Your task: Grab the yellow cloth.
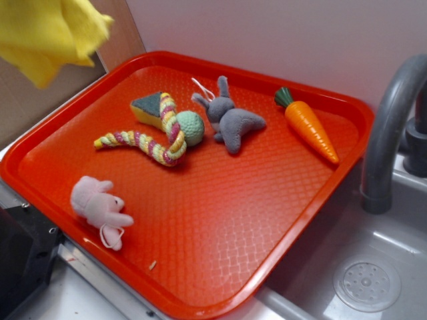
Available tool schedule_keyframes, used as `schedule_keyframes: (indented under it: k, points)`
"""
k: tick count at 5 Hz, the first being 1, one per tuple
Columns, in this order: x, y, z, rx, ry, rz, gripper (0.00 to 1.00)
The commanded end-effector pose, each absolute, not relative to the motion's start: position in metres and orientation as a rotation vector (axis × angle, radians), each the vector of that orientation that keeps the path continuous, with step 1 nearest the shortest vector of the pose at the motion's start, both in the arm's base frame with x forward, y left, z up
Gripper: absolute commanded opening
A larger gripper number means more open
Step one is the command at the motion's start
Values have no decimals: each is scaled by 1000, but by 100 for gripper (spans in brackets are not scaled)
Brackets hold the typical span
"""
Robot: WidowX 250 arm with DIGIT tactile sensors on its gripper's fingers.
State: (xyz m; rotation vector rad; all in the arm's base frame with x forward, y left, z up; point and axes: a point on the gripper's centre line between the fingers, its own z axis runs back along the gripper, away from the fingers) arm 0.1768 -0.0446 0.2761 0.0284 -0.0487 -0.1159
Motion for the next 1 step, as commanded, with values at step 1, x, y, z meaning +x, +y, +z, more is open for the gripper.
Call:
schedule_keyframes:
  k: [1]
  points:
    - [150, -63, 279, -12, -46, -75, 0]
